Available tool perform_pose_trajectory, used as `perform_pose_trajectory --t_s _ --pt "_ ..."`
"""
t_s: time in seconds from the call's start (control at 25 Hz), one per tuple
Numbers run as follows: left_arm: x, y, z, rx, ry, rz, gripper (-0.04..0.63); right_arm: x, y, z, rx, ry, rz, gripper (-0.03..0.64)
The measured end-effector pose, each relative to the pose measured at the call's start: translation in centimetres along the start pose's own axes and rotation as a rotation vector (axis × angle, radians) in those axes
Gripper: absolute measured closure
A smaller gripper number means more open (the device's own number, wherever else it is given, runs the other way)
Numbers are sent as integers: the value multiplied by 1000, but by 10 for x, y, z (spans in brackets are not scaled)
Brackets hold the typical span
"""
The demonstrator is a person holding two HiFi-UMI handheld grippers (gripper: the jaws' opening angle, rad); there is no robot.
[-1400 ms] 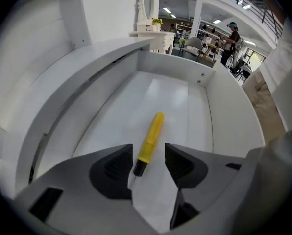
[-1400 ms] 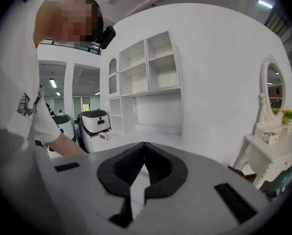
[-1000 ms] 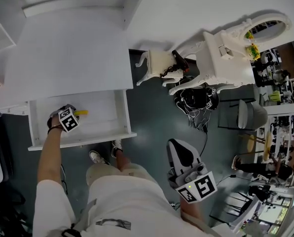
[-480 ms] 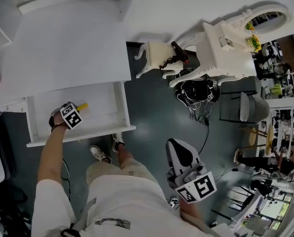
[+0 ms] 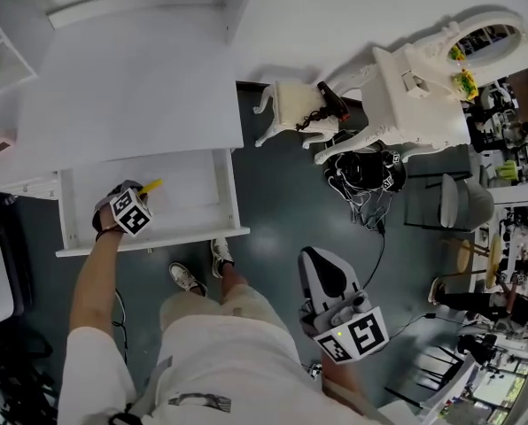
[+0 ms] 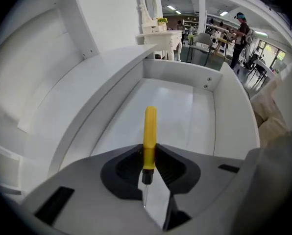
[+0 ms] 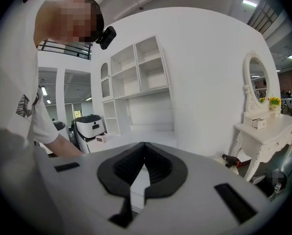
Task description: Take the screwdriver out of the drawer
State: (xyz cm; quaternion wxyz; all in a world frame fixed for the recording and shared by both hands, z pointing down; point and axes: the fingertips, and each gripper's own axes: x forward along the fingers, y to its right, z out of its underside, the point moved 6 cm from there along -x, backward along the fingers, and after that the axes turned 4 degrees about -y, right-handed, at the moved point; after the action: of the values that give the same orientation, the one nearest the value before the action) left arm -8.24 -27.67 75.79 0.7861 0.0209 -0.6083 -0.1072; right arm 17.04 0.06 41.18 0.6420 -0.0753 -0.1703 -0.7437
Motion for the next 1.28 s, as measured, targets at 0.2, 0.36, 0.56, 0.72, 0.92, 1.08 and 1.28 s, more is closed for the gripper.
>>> perform_pose_trajectory --t_s 0.2,0.36,0.56,0.72,0.92,1.08,1.28 --pt "-35 5 -8 -42 38 -53 515 1 9 6 28 29 -61 607" --pt "-77 3 -10 -198 131 -108 515 20 15 -6 -3 54 -134 607" --pt "-127 -4 -5 -321 222 -200 515 48 13 -35 -49 114 -234 607" --pt "-173 -9 -2 -435 318 -277 515 62 9 -53 -84 136 -306 607" --pt "-226 -11 -3 -566 464 -375 514 75 2 -70 -117 177 -369 607" --pt "-259 -11 0 -593 534 -443 515 81 -7 -77 -129 198 -400 607" --pt "-311 -14 -1 -609 633 -537 515 89 -10 -85 -148 208 -424 607"
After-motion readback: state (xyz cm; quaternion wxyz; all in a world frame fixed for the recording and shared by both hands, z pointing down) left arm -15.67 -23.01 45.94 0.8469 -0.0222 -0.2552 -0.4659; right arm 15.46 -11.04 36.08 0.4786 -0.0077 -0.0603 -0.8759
